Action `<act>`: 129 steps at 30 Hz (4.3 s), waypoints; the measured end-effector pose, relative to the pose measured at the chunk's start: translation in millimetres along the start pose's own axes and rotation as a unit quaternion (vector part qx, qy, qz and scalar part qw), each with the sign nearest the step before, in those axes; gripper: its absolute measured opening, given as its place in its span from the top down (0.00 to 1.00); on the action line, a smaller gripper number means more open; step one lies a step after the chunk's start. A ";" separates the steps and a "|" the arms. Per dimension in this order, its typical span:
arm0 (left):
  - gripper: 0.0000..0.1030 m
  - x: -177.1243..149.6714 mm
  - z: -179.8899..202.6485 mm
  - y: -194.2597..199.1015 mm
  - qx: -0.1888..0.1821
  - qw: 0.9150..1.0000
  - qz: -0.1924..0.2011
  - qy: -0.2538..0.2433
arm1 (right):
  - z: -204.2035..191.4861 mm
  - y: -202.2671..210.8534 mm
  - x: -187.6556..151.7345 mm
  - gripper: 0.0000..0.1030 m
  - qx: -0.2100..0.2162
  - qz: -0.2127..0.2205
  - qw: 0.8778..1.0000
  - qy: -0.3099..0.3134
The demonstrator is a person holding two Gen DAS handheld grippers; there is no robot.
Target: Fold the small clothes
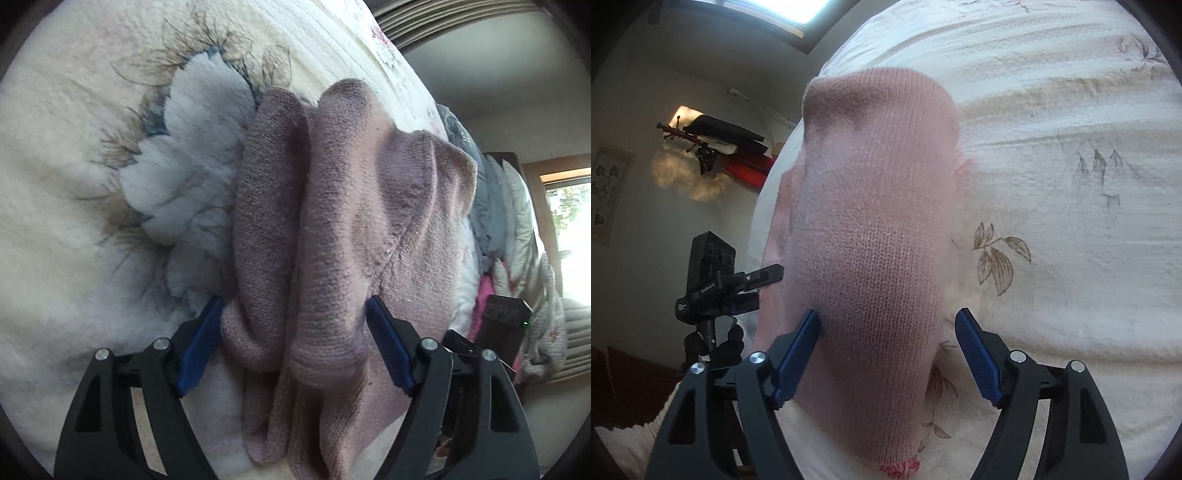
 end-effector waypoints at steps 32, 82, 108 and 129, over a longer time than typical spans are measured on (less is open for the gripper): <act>0.59 -84.4 146.3 -12.9 -0.120 0.986 0.061 -0.101 | 8.7 118.1 -17.3 0.52 0.092 0.040 0.995 0.001; 0.49 -255.7 193.9 -126.8 0.030 0.989 0.022 -0.144 | 164.1 195.0 -185.4 0.53 0.017 0.003 0.993 -0.121; 0.37 -272.6 175.5 -105.3 0.185 0.970 0.044 -0.149 | 133.7 231.0 -205.2 0.13 -0.251 0.025 0.967 -0.030; 0.31 -312.7 200.1 -51.6 0.268 0.945 0.083 -0.167 | 87.0 254.9 -211.4 0.04 -0.408 0.042 0.912 -0.002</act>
Point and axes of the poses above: each gripper's, at about its wrist camera, not at the fingertips, and y roughly against the way its jaws point, z to its right, x to its top, the point moved 8 cm from there along -y, roughly the way its jaws point
